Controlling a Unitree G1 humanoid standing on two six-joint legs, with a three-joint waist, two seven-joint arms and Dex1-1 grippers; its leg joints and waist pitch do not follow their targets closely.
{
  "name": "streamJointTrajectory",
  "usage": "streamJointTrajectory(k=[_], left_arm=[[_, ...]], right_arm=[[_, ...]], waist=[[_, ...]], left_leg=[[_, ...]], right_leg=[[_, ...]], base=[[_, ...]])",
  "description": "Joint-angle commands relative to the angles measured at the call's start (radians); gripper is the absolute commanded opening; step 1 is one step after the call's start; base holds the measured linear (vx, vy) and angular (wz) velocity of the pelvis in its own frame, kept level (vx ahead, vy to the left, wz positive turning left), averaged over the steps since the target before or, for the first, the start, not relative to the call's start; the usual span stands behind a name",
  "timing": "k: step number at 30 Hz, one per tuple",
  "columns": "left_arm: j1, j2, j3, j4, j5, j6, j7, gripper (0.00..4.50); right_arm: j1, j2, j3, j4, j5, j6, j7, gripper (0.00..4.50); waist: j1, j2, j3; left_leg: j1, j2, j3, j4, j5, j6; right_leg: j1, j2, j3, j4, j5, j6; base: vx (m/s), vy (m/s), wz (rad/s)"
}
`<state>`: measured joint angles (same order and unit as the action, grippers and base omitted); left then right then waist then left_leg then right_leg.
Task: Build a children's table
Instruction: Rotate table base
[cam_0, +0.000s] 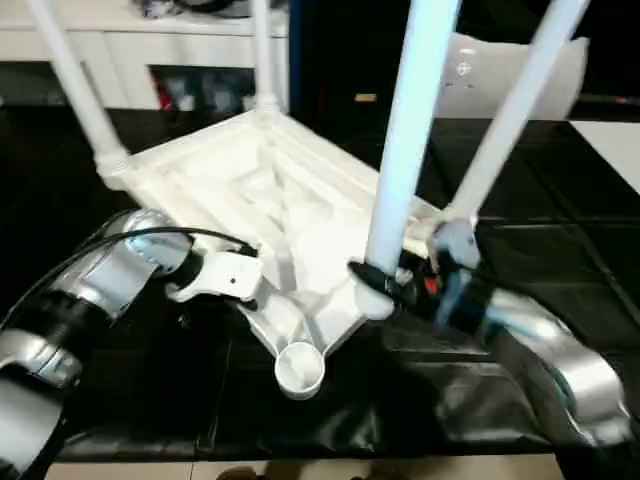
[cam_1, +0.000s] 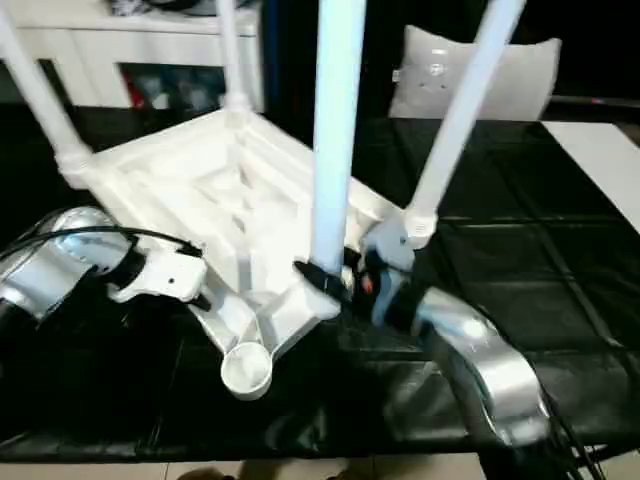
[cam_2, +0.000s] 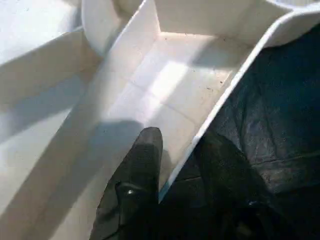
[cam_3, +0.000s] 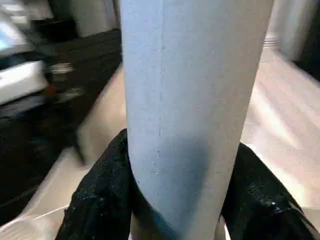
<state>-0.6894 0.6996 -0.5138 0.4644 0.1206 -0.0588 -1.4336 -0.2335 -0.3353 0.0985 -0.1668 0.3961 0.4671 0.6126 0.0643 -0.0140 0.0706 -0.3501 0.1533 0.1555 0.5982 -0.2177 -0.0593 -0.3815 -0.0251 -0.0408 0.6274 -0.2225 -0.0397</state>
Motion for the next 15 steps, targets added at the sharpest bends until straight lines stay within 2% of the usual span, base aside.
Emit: streamJointTrajectory(k=[1, 4, 5, 7, 8, 10, 13, 14, 15], left_arm=[[0.063, -0.019, -0.01, -0.018, -0.028, 0.091, -0.045, 0.93], [0.094, -0.059, 0.037, -0.076, -0.068, 0.228, 0.032, 0.93], [0.094, -0.059, 0.037, -0.077, -0.068, 0.229, 0.033, 0.96], [0.112, -0.073, 0.054, -0.113, -0.085, 0.292, 0.059, 0.92], [0.127, -0.091, 0.07, -0.136, -0.083, 0.341, 0.104, 0.84], [0.136, -0.102, 0.08, -0.148, -0.078, 0.369, 0.135, 0.73], [0.176, -0.151, 0.117, -0.201, -0.059, 0.435, 0.252, 0.62], [0.196, -0.179, 0.131, -0.24, -0.064, 0.478, 0.294, 0.58], [0.198, -0.182, 0.132, -0.247, -0.066, 0.483, 0.298, 0.56]], right_arm=[[0.002, -0.006, -0.044, -0.011, 0.008, -0.017, -0.009, 1.89], [0.035, -0.024, -0.111, -0.074, 0.058, 0.011, -0.002, 1.89], [0.035, -0.024, -0.111, -0.074, 0.058, 0.011, -0.002, 1.89], [0.105, -0.05, -0.143, -0.075, 0.069, -0.037, 0.047, 1.89], [0.152, -0.057, -0.154, -0.052, 0.069, -0.091, 0.078, 1.89], [0.17, -0.057, -0.157, -0.036, 0.068, -0.119, 0.09, 1.89], [0.164, -0.042, -0.161, -0.006, 0.057, -0.148, 0.085, 1.89], [0.152, -0.033, -0.169, 0.008, 0.058, -0.146, 0.077, 1.89], [0.149, -0.032, -0.17, 0.01, 0.058, -0.146, 0.075, 1.89]], waist=[[0.006, 0.002, -0.057], [0.009, 0.0, -0.058], [0.01, 0.0, -0.058], [0.011, -0.002, -0.058], [0.013, -0.005, -0.055], [0.009, -0.007, -0.055], [0.001, -0.009, -0.051], [-0.002, -0.01, -0.047], [-0.003, -0.009, -0.047]], left_leg=[[0.001, 0.079, -0.021, -0.07, -0.048, 0.004], [0.0, 0.08, -0.02, -0.069, -0.037, 0.028], [-0.001, 0.08, -0.02, -0.068, -0.037, 0.033], [-0.003, 0.078, -0.019, -0.068, -0.038, 0.037], [-0.004, 0.077, -0.018, -0.066, -0.058, 0.046], [-0.008, 0.074, -0.018, -0.066, -0.062, 0.053], [-0.008, 0.071, -0.018, -0.065, -0.089, 0.053], [-0.006, 0.068, -0.018, -0.065, -0.102, 0.058], [-0.007, 0.069, -0.019, -0.066, -0.102, 0.057]], right_leg=[[0.053, -0.131, 0.066, -0.066, -0.058, -0.21], [0.057, -0.132, 0.066, -0.065, -0.035, -0.21], [0.057, -0.132, 0.066, -0.067, -0.039, -0.21], [0.058, -0.131, 0.065, -0.068, -0.062, -0.206], [0.056, -0.133, 0.065, -0.076, -0.096, -0.202], [0.058, -0.131, 0.064, -0.082, -0.128, -0.197], [0.056, -0.129, 0.061, -0.092, -0.219, -0.184], [0.051, -0.126, 0.059, -0.104, -0.302, -0.165], [0.052, -0.126, 0.059, -0.103, -0.317, -0.159]], base=[[0.0, 0.0, 0.0], [0.0, 0.0, 0.0], [0.0, 0.0, 0.0], [0.0, 0.0, 0.0], [0.0, 0.0, 0.0], [0.0, 0.0, 0.0], [0.0, 0.0, 0.0], [0.0, 0.0, 0.0], [0.0, 0.0, 0.0]])
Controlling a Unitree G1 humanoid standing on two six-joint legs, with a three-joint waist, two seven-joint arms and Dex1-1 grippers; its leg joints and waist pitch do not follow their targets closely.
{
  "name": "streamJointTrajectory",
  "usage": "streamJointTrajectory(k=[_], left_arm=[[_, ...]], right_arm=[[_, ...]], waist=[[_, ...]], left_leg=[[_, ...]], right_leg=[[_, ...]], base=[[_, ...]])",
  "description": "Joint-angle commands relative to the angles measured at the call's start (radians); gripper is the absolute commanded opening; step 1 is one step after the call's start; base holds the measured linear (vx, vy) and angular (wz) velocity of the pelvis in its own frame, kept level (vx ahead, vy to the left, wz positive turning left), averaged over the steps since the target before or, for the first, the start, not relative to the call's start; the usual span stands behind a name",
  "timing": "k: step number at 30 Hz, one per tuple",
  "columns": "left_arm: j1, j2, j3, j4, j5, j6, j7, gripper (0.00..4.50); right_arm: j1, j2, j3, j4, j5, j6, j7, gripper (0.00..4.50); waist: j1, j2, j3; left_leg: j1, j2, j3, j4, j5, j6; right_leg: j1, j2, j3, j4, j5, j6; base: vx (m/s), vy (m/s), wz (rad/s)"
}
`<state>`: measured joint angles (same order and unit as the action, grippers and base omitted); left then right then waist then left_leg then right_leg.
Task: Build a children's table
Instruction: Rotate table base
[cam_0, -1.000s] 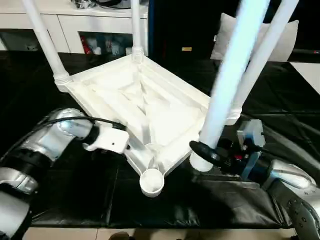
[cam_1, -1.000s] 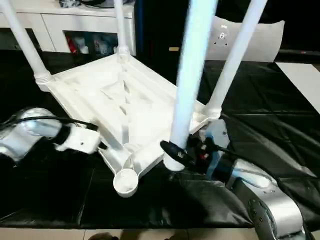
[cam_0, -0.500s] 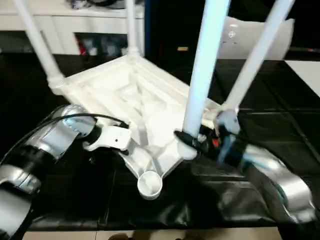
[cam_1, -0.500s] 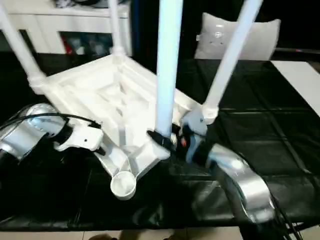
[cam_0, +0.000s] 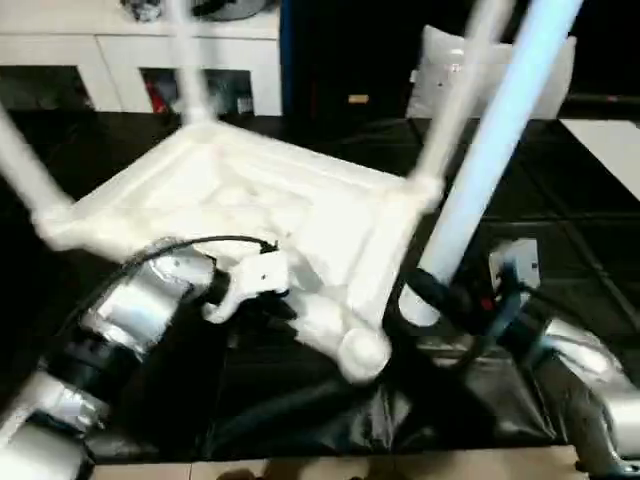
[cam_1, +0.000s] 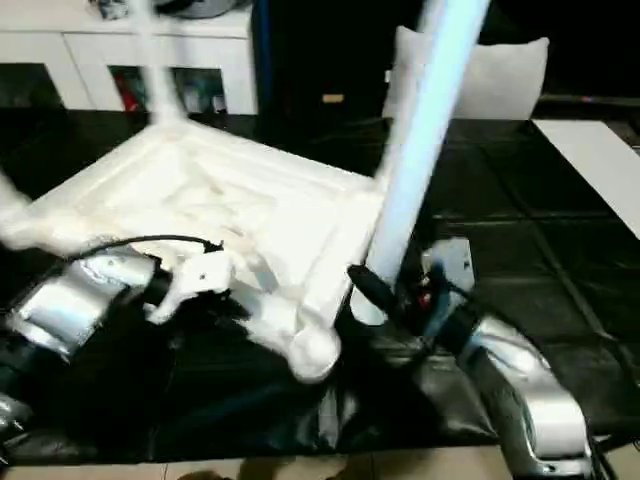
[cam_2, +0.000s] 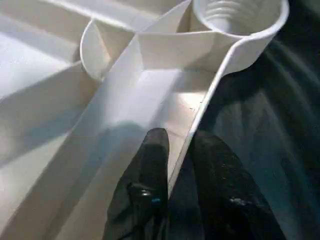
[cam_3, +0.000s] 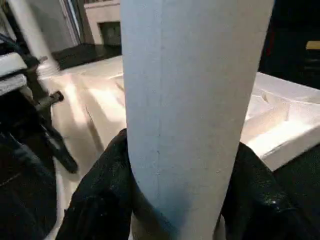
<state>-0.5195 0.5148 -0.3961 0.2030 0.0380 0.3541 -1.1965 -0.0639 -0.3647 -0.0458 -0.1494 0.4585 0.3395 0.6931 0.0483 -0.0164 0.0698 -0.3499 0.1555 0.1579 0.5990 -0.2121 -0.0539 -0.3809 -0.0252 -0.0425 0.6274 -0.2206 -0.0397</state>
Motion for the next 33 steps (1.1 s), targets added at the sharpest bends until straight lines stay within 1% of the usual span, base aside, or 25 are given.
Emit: streamJointTrajectory(k=[1, 2, 4, 5, 6, 8, 9, 10, 11, 15, 16, 17, 19, 21, 22, 23, 24, 25, 26, 27, 28, 29, 31, 32, 33], left_arm=[[0.037, -0.008, 0.017, -0.005, 0.01, 0.086, 0.071, 0.52], [0.045, -0.02, 0.018, -0.029, 0.005, 0.111, 0.086, 0.48], [0.055, -0.045, 0.019, -0.056, 0.017, 0.152, 0.132, 0.46], [0.059, -0.074, 0.031, -0.059, 0.013, 0.141, 0.172, 0.42], [0.059, -0.074, 0.031, -0.059, 0.013, 0.141, 0.172, 0.33], [0.065, -0.103, 0.045, -0.055, -0.003, 0.074, 0.191, 0.29], [0.065, -0.111, 0.043, -0.048, 0.005, 0.026, 0.203, 0.29], [0.064, -0.11, 0.04, -0.044, 0.011, 0.012, 0.207, 0.18], [0.062, -0.112, 0.038, -0.034, 0.013, 0.009, 0.212, 0.14], [0.071, -0.099, 0.038, -0.043, -0.029, 0.025, 0.153, 0.01], [0.077, -0.088, 0.033, -0.047, -0.039, -0.009, 0.124, 0.01], [0.073, -0.07, 0.021, -0.025, -0.035, -0.113, 0.092, 0.0], [0.054, -0.058, -0.001, 0.016, 0.021, -0.201, 0.132, 0.0], [0.032, -0.06, -0.005, 0.048, 0.018, -0.176, 0.116, 0.0], [0.028, -0.063, -0.002, 0.052, 0.009, -0.17, 0.107, 0.27], [0.007, -0.083, 0.02, 0.072, -0.042, -0.145, 0.063, 0.44], [-0.004, -0.097, 0.035, 0.081, -0.072, -0.141, 0.045, 0.55], [-0.01, -0.106, 0.044, 0.082, -0.092, -0.133, 0.033, 0.55], [-0.012, -0.107, 0.041, 0.086, -0.097, -0.143, 0.024, 0.69], [-0.018, -0.11, 0.037, 0.097, -0.094, -0.153, 0.024, 0.69], [-0.028, -0.114, 0.029, 0.121, -0.085, -0.176, 0.029, 0.82], [-0.039, -0.119, 0.019, 0.149, -0.077, -0.202, 0.031, 0.91], [-0.041, -0.12, 0.017, 0.154, -0.077, -0.209, 0.028, 1.02], [-0.053, -0.135, 0.011, 0.18, -0.074, -0.214, 0.027, 1.12], [-0.053, -0.135, 0.011, 0.18, -0.074, -0.214, 0.027, 1.27]], right_arm=[[-0.026, 0.0, -0.029, 0.001, -0.004, -0.018, -0.009, 1.89], [-0.033, 0.003, -0.033, 0.014, -0.005, -0.024, -0.011, 1.89], [-0.051, 0.004, -0.034, 0.054, -0.017, -0.044, -0.019, 1.89], [-0.065, 0.006, -0.033, 0.08, -0.021, -0.06, -0.02, 1.89], [-0.065, 0.006, -0.033, 0.08, -0.021, -0.06, -0.02, 1.89], [-0.077, 0.01, -0.033, 0.097, -0.023, -0.07, -0.019, 1.89], [-0.084, 0.014, -0.035, 0.101, -0.022, -0.067, -0.025, 1.89], [-0.086, 0.015, -0.036, 0.101, -0.022, -0.063, -0.028, 1.89], [-0.088, 0.016, -0.039, 0.093, -0.014, -0.047, -0.031, 1.89], [-0.09, 0.015, -0.039, 0.088, -0.002, -0.033, -0.031, 1.89], [-0.091, 0.015, -0.039, 0.092, -0.008, -0.049, -0.03, 1.89], [-0.089, 0.017, -0.036, 0.094, -0.008, -0.07, -0.015, 1.89], [-0.085, 0.025, -0.035, 0.09, -0.013, -0.08, -0.022, 1.89], [-0.08, 0.026, -0.027, 0.079, -0.024, -0.077, -0.033, 1.89], [-0.079, 0.025, -0.024, 0.075, -0.025, -0.07, -0.035, 1.89], [-0.066, 0.012, -0.007, 0.047, -0.023, -0.025, -0.035, 1.89], [-0.057, 0.004, 0.002, 0.03, -0.018, 0.0, -0.028, 1.89], [-0.053, 0.002, 0.005, 0.023, -0.015, 0.006, -0.025, 1.89], [-0.053, 0.004, 0.003, 0.024, -0.018, -0.005, -0.026, 1.89], [-0.054, 0.008, 0.0, 0.026, -0.02, -0.015, -0.029, 1.89], [-0.053, 0.01, -0.002, 0.028, -0.02, -0.022, -0.03, 1.89], [-0.052, 0.013, -0.003, 0.029, -0.018, -0.027, -0.032, 1.89], [-0.052, 0.013, -0.003, 0.028, -0.018, -0.027, -0.032, 1.89], [-0.046, 0.018, -0.003, 0.021, -0.021, -0.034, -0.037, 1.89], [-0.046, 0.018, -0.003, 0.021, -0.021, -0.034, -0.037, 1.89]], waist=[[0.01, -0.007, -0.048], [0.01, -0.006, -0.047], [0.008, -0.007, -0.049], [0.007, -0.009, -0.05], [0.008, -0.009, -0.05], [0.012, -0.01, -0.055], [0.011, -0.011, -0.056], [0.01, -0.012, -0.056], [0.009, -0.01, -0.06], [0.009, -0.011, -0.061], [0.008, -0.01, -0.061], [0.008, -0.01, -0.061], [0.008, -0.006, -0.062], [0.008, -0.004, -0.062], [0.009, -0.005, -0.062], [0.011, -0.003, -0.059], [0.015, -0.002, -0.061], [0.016, -0.004, -0.06], [0.018, -0.004, -0.061], [0.019, -0.005, -0.061], [0.02, 0.001, -0.06], [0.022, -0.002, -0.059], [0.024, -0.003, -0.061], [0.026, 0.005, -0.061], [0.025, 0.003, -0.062]], left_leg=[[-0.011, 0.068, -0.024, -0.069, -0.1, 0.052], [-0.007, 0.069, -0.023, -0.069, -0.107, 0.054], [-0.005, 0.069, -0.022, -0.068, -0.109, 0.055], [-0.008, 0.068, -0.022, -0.067, -0.098, 0.06], [-0.008, 0.066, -0.021, -0.066, -0.094, 0.063], [-0.011, 0.065, -0.021, -0.065, -0.069, 0.075], [-0.014, 0.065, -0.021, -0.064, -0.063, 0.079], [-0.014, 0.065, -0.021, -0.064, -0.059, 0.082], [-0.015, 0.065, -0.022, -0.063, -0.041, 0.091], [-0.014, 0.066, -0.021, -0.062, -0.019, 0.103], [-0.014, 0.066, -0.021, -0.062, -0.019, 0.103], [-0.013, 0.067, -0.021, -0.063, -0.023, 0.106], [-0.011, 0.07, -0.022, -0.064, -0.028, 0.107], [-0.008, 0.073, -0.021, -0.065, -0.03, 0.104], [-0.008, 0.073, -0.021, -0.066, -0.028, 0.101], [-0.007, 0.071, -0.018, -0.067, -0.033, 0.094], [-0.004, 0.072, -0.019, -0.067, -0.035, 0.09], [-0.007, 0.073, -0.02, -0.067, -0.038, 0.088], [-0.005, 0.074, -0.02, -0.067, -0.047, 0.083], [-0.005, 0.073, -0.02, -0.067, -0.052, 0.081], [-0.005, 0.072, -0.02, -0.067, -0.056, 0.08], [-0.004, 0.073, -0.02, -0.067, -0.065, 0.077], [-0.004, 0.074, -0.02, -0.067, -0.056, 0.075], [-0.005, 0.074, -0.022, -0.067, -0.05, 0.075], [-0.004, 0.074, -0.02, -0.067, -0.049, 0.075]], right_leg=[[0.053, -0.125, 0.059, -0.103, -0.329, -0.149], [0.047, -0.122, 0.059, -0.105, -0.331, -0.142], [0.045, -0.122, 0.059, -0.104, -0.316, -0.149], [0.048, -0.121, 0.059, -0.103, -0.295, -0.157], [0.046, -0.12, 0.058, -0.104, -0.286, -0.159], [0.051, -0.118, 0.058, -0.1, -0.236, -0.158], [0.052, -0.119, 0.057, -0.099, -0.222, -0.158], [0.052, -0.117, 0.057, -0.098, -0.207, -0.156], [0.054, -0.116, 0.056, -0.091, -0.148, -0.163], [0.055, -0.119, 0.055, -0.084, -0.089, -0.181], [0.055, -0.119, 0.055, -0.084, -0.087, -0.184], [0.054, -0.119, 0.055, -0.087, -0.088, -0.183], [0.053, -0.118, 0.055, -0.084, -0.077, -0.176], [0.052, -0.118, 0.054, -0.082, -0.06, -0.183], [0.052, -0.119, 0.054, -0.081, -0.056, -0.187], [0.053, -0.119, 0.055, -0.085, -0.062, -0.191], [0.053, -0.121, 0.055, -0.082, -0.064, -0.195], [0.056, -0.123, 0.056, -0.082, -0.059, -0.199], [0.055, -0.126, 0.057, -0.082, -0.067, -0.204], [0.054, -0.125, 0.057, -0.083, -0.073, -0.204], [0.053, -0.125, 0.057, -0.084, -0.079, -0.204], [0.054, -0.124, 0.058, -0.088, -0.097, -0.196], [0.054, -0.124, 0.058, -0.084, -0.081, -0.195], [0.054, -0.125, 0.058, -0.082, -0.065, -0.198], [0.053, -0.123, 0.058, -0.084, -0.058, -0.198]], base=[[0.0, 0.0, 0.0], [0.0, 0.0, 0.0], [0.0, 0.0, 0.0], [0.0, 0.0, 0.0], [0.0, 0.0, 0.0], [0.0, 0.0, 0.0], [0.0, 0.0, 0.0], [0.0, 0.0, 0.0], [0.0, 0.0, 0.0], [0.0, 0.0, 0.0], [0.0, 0.0, 0.0], [0.0, 0.0, 0.0], [0.0, 0.0, 0.0], [0.0, 0.0, 0.0], [0.0, 0.0, 0.0], [0.0, 0.0, 0.0], [0.0, 0.0, 0.0], [0.0, 0.0, 0.0], [0.0, 0.0, 0.0], [0.0, 0.0, 0.0], [0.0, 0.0, 0.0], [0.0, 0.0, 0.0], [0.0, 0.0, 0.0], [0.0, 0.0, 0.0], [0.0, 0.0, 0.0]])
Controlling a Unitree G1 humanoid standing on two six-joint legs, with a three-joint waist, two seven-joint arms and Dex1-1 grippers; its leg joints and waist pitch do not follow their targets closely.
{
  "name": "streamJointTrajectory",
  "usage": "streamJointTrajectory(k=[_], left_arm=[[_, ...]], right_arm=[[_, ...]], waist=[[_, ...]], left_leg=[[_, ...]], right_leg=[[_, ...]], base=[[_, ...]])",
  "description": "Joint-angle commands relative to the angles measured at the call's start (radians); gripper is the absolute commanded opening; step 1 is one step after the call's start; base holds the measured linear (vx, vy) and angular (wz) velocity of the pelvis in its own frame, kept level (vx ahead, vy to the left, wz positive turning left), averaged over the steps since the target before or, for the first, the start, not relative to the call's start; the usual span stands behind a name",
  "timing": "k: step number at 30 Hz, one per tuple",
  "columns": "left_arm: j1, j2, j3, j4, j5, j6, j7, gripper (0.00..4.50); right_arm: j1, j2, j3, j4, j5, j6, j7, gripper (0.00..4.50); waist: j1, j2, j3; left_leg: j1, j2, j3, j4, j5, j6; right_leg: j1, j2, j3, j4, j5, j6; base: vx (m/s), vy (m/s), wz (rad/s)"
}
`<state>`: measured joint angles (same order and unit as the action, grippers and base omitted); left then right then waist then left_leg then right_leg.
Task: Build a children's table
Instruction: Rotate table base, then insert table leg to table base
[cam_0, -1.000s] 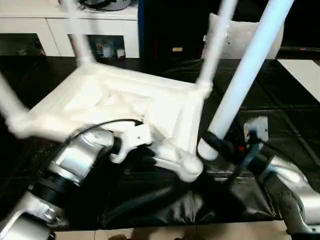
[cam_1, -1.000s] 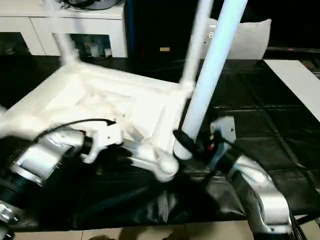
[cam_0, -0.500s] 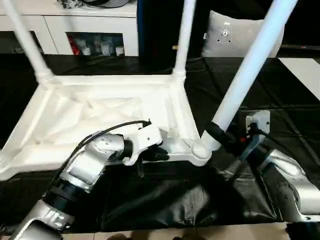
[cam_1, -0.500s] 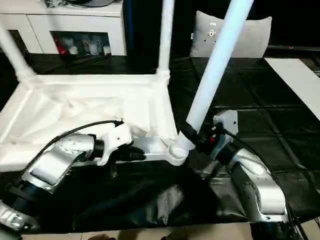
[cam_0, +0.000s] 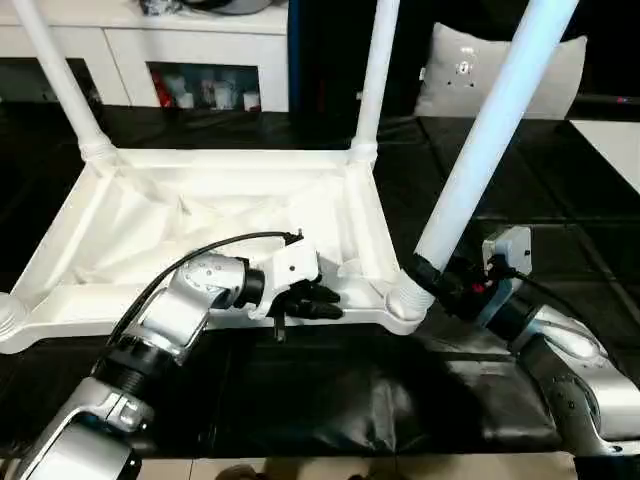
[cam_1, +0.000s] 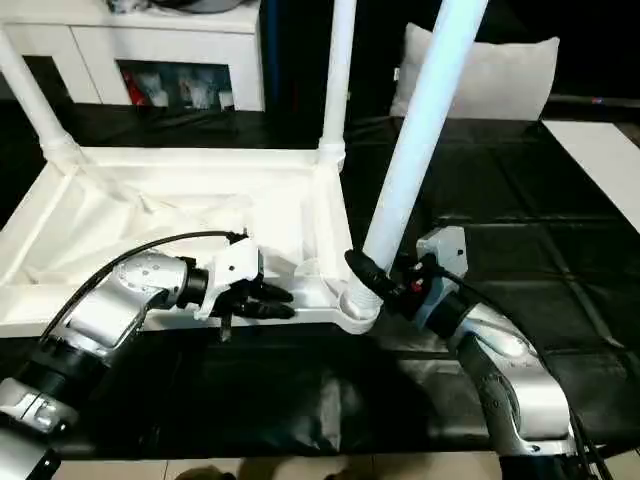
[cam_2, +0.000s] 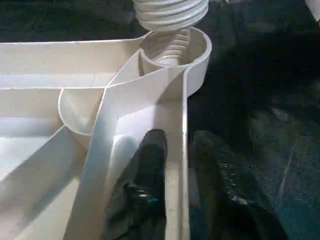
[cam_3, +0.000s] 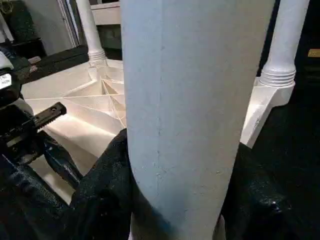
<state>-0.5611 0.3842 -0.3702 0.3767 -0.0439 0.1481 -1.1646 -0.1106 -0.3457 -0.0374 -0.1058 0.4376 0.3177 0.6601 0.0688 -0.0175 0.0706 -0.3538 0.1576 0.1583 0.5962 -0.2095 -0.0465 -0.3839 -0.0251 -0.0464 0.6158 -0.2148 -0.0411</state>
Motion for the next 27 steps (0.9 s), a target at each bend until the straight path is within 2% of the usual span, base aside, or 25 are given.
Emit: streamJointTrajectory(k=[1, 6, 9, 12, 14, 17, 20, 27], left_arm=[[-0.022, -0.018, -0.024, 0.029, 0.015, -0.011, -0.003, 1.34], [-0.039, -0.051, -0.036, 0.072, 0.021, 0.001, -0.012, 1.77], [-0.054, -0.077, -0.042, 0.109, 0.014, -0.006, -0.021, 1.79], [-0.067, -0.087, -0.048, 0.149, 0.047, -0.05, 0.021, 1.79], [-0.079, -0.096, -0.044, 0.189, 0.062, -0.079, 0.05, 1.5], [-0.083, -0.097, -0.042, 0.203, 0.06, -0.085, 0.035, 1.4], [-0.082, -0.085, -0.051, 0.203, 0.071, -0.07, 0.017, 1.06], [-0.087, -0.064, -0.081, 0.215, 0.091, -0.084, -0.026, 0.64]], right_arm=[[0.005, 0.006, -0.013, -0.033, -0.005, -0.02, -0.015, 1.89], [0.012, 0.007, -0.014, -0.056, -0.003, -0.015, -0.026, 1.89], [0.015, 0.005, -0.015, -0.069, 0.004, -0.003, -0.031, 1.89], [0.016, 0.004, -0.016, -0.076, 0.004, 0.001, -0.031, 1.89], [0.019, 0.005, -0.015, -0.084, 0.005, 0.006, -0.035, 1.89], [0.023, 0.005, -0.012, -0.095, 0.006, 0.011, -0.039, 1.89], [0.026, 0.004, -0.009, -0.105, 0.01, 0.019, -0.04, 1.89], [0.023, 0.004, -0.004, -0.116, 0.015, 0.034, -0.044, 1.89]], waist=[[0.007, 0.005, -0.063], [0.017, 0.005, -0.062], [0.021, 0.005, -0.061], [0.023, 0.004, -0.062], [0.021, 0.003, -0.06], [0.024, 0.002, -0.061], [0.023, 0.002, -0.061], [0.023, 0.001, -0.059]], left_leg=[[-0.001, 0.073, -0.022, -0.064, -0.05, 0.067], [0.002, 0.076, -0.022, -0.065, -0.056, 0.064], [0.002, 0.074, -0.022, -0.065, -0.063, 0.061], [0.002, 0.075, -0.023, -0.065, -0.068, 0.059], [0.002, 0.075, -0.023, -0.066, -0.079, 0.059], [0.001, 0.076, -0.024, -0.067, -0.068, 0.058], [0.002, 0.077, -0.024, -0.067, -0.066, 0.06], [0.002, 0.077, -0.024, -0.069, -0.079, 0.054]], right_leg=[[0.057, -0.126, 0.062, -0.069, -0.045, -0.203], [0.058, -0.128, 0.063, -0.07, -0.038, -0.205], [0.059, -0.129, 0.064, -0.072, -0.049, -0.203], [0.06, -0.129, 0.064, -0.072, -0.053, -0.197], [0.059, -0.128, 0.062, -0.076, -0.066, -0.195], [0.061, -0.131, 0.064, -0.074, -0.07, -0.186], [0.059, -0.13, 0.063, -0.072, -0.052, -0.193], [0.059, -0.132, 0.064, -0.076, -0.092, -0.19]], base=[[0.0, 0.0, 0.0], [0.0, 0.0, 0.0], [0.0, 0.0, 0.0], [0.0, 0.0, 0.0], [0.0, 0.0, 0.0], [0.0, 0.0, 0.0], [0.0, 0.0, 0.0], [0.0, 0.0, 0.0]])
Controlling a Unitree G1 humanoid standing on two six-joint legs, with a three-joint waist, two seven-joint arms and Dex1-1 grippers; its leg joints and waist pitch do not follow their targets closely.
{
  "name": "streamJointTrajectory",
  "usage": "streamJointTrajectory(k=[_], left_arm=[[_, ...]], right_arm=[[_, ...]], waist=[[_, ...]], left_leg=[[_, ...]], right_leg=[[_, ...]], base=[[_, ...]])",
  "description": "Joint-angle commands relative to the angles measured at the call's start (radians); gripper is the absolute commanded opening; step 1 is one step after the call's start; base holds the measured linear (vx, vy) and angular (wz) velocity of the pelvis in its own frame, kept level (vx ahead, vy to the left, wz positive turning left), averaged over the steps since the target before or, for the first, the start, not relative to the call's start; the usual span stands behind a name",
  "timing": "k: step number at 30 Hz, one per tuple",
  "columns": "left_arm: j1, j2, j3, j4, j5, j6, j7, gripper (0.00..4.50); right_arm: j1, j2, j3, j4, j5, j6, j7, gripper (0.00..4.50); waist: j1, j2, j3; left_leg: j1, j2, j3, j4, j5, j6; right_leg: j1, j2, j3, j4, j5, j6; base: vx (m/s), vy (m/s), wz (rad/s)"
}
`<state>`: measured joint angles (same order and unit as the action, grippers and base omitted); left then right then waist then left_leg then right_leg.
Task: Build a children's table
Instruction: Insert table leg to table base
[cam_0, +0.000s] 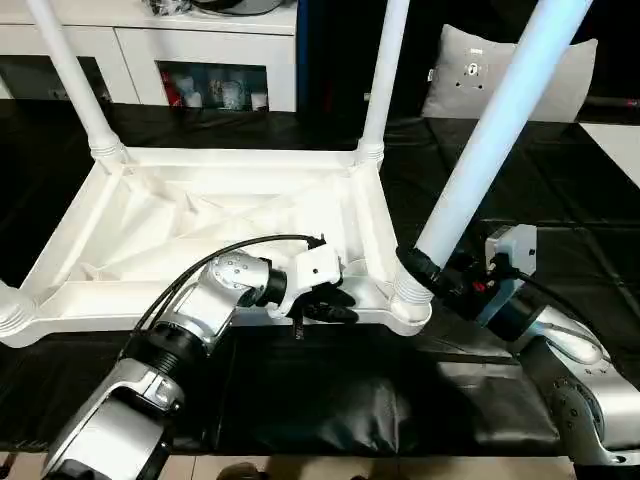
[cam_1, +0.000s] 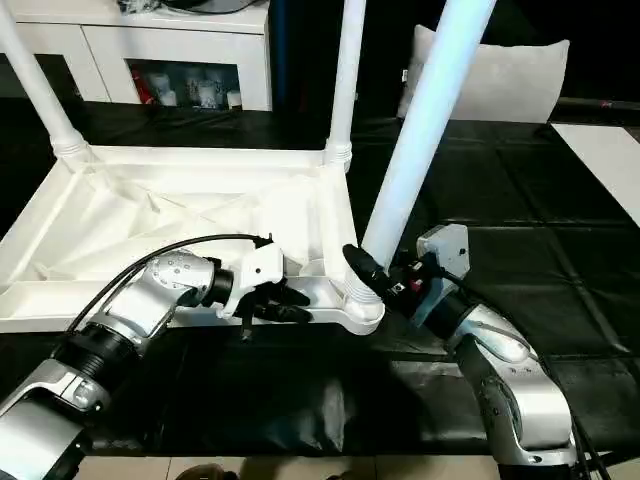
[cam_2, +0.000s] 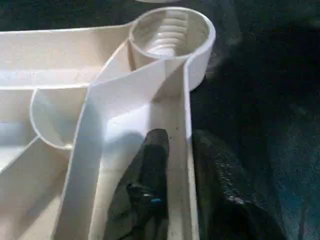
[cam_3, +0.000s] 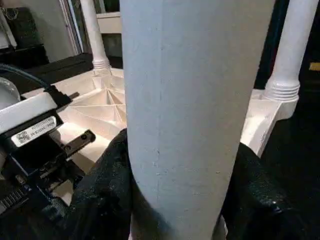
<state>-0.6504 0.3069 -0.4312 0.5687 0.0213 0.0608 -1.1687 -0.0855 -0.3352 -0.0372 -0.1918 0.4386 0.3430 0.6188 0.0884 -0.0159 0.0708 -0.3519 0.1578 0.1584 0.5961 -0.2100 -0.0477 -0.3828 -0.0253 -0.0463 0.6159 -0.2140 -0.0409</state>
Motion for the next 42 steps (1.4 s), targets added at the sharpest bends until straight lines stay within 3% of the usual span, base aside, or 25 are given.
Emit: streamJointTrajectory(k=[1, 7, 11, 12, 13, 16, 17, 19, 20, 23, 24, 25, 31, 38, 42], left_arm=[[0.005, 0.016, -0.022, 0.016, 0.022, 0.008, -0.036, 0.6], [0.01, 0.022, -0.024, -0.009, 0.021, 0.023, -0.057, 0.06], [0.006, 0.02, -0.011, -0.007, 0.018, 0.019, -0.041, 0.02], [0.011, 0.022, 0.022, 0.002, 0.005, -0.003, -0.014, 0.02], [0.012, 0.022, 0.025, 0.002, 0.004, -0.005, -0.011, 0.02], [0.04, 0.042, 0.093, -0.001, -0.033, -0.017, 0.03, 0.02], [0.053, 0.055, 0.113, -0.004, -0.041, -0.02, 0.043, 0.02], [0.074, 0.085, 0.128, -0.015, -0.039, -0.014, 0.055, 0.02], [0.083, 0.097, 0.134, -0.021, -0.034, -0.012, 0.065, 0.02], [0.113, 0.124, 0.141, -0.059, -0.038, 0.01, 0.057, 0.02], [0.119, 0.129, 0.141, -0.068, -0.04, 0.015, 0.051, 0.02], [0.129, 0.133, 0.139, -0.086, -0.042, 0.02, 0.044, 0.02], [0.158, 0.156, 0.111, -0.147, -0.035, -0.008, -0.01, 0.0], [0.147, 0.148, 0.098, -0.147, -0.018, -0.013, -0.007, 0.0], [0.143, 0.148, 0.096, -0.157, -0.031, -0.015, -0.035, 0.0]], right_arm=[[-0.002, -0.007, -0.004, -0.031, 0.014, 0.01, -0.003, 1.89], [-0.004, -0.008, -0.006, -0.038, 0.017, 0.02, -0.007, 1.89], [-0.007, -0.005, -0.007, -0.042, 0.017, 0.027, -0.011, 1.89], [-0.01, -0.006, 0.001, -0.043, 0.003, 0.017, -0.014, 1.89], [-0.011, -0.006, 0.001, -0.043, 0.001, 0.016, -0.014, 1.89], [-0.015, -0.017, 0.016, -0.044, -0.009, 0.012, 0.003, 1.89], [-0.016, -0.021, 0.017, -0.045, -0.002, 0.02, 0.01, 1.89], [-0.021, -0.024, 0.015, -0.037, 0.007, 0.033, 0.018, 1.89], [-0.026, -0.026, 0.016, -0.029, 0.007, 0.038, 0.021, 1.89], [-0.059, -0.024, 0.034, 0.011, -0.007, 0.045, 0.029, 1.89], [-0.067, -0.024, 0.039, 0.02, -0.01, 0.046, 0.031, 1.89], [-0.085, -0.022, 0.052, 0.038, -0.016, 0.048, 0.038, 1.89], [-0.167, -0.013, 0.109, 0.133, -0.042, 0.063, 0.08, 1.89], [-0.204, -0.015, 0.159, 0.182, -0.053, 0.085, 0.117, 1.89], [-0.214, -0.005, 0.169, 0.224, -0.067, 0.06, 0.119, 1.89]], waist=[[0.002, 0.0, -0.059], [0.001, 0.001, -0.061], [0.002, 0.003, -0.06], [0.002, 0.003, -0.059], [0.001, 0.011, -0.059], [-0.001, 0.006, -0.059], [-0.004, 0.001, -0.058], [-0.013, 0.003, -0.057], [-0.023, -0.012, -0.057], [-0.038, -0.001, -0.058], [-0.043, -0.011, -0.058], [-0.04, -0.005, -0.06], [-0.034, -0.004, -0.064], [-0.026, -0.007, -0.062], [-0.027, -0.005, -0.064]], left_leg=[[0.001, 0.077, -0.024, -0.069, -0.077, 0.055], [0.001, 0.077, -0.023, -0.068, -0.064, 0.058], [0.001, 0.077, -0.023, -0.069, -0.073, 0.055], [0.001, 0.077, -0.024, -0.069, -0.078, 0.053], [0.002, 0.078, -0.024, -0.069, -0.09, 0.047], [-0.003, 0.074, -0.023, -0.069, -0.082, 0.048], [-0.008, 0.07, -0.023, -0.068, -0.081, 0.05], [-0.009, 0.067, -0.023, -0.068, -0.084, 0.048], [-0.01, 0.065, -0.021, -0.069, -0.084, 0.051], [-0.009, 0.068, -0.023, -0.068, -0.061, 0.058], [-0.011, 0.069, -0.023, -0.068, -0.058, 0.062], [-0.004, 0.071, -0.021, -0.067, -0.055, 0.066], [-0.006, 0.072, -0.017, -0.065, -0.014, 0.087], [-0.002, 0.073, -0.015, -0.065, -0.025, 0.074], [-0.003, 0.073, -0.014, -0.064, -0.021, 0.07]], right_leg=[[0.056, -0.131, 0.064, -0.076, -0.095, -0.189], [0.056, -0.13, 0.064, -0.071, -0.057, -0.198], [0.057, -0.131, 0.064, -0.074, -0.068, -0.202], [0.057, -0.131, 0.064, -0.075, -0.078, -0.2], [0.056, -0.131, 0.063, -0.079, -0.086, -0.199], [0.06, -0.129, 0.063, -0.076, -0.089, -0.196], [0.063, -0.131, 0.063, -0.079, -0.13, -0.181], [0.062, -0.128, 0.063, -0.085, -0.183, -0.161], [0.062, -0.124, 0.062, -0.088, -0.2, -0.15], [0.056, -0.123, 0.061, -0.081, -0.183, -0.159], [0.057, -0.122, 0.06, -0.08, -0.171, -0.163], [0.052, -0.124, 0.061, -0.078, -0.156, -0.176], [0.056, -0.124, 0.062, -0.063, -0.037, -0.21], [0.056, -0.126, 0.063, -0.065, -0.055, -0.203], [0.056, -0.127, 0.064, -0.063, -0.042, -0.209]], base=[[0.0, 0.0, 0.0], [0.0, 0.0, 0.0], [0.0, 0.0, 0.0], [0.0, 0.0, 0.0], [0.0, 0.0, 0.0], [0.0, 0.0, 0.0], [0.0, 0.0, 0.0], [0.0, 0.0, 0.0], [0.0, 0.0, 0.0], [0.0, 0.0, 0.0], [0.0, 0.0, 0.0], [0.0, 0.0, 0.0], [0.0, 0.0, 0.0], [0.0, 0.0, 0.0], [0.0, 0.0, 0.0]])
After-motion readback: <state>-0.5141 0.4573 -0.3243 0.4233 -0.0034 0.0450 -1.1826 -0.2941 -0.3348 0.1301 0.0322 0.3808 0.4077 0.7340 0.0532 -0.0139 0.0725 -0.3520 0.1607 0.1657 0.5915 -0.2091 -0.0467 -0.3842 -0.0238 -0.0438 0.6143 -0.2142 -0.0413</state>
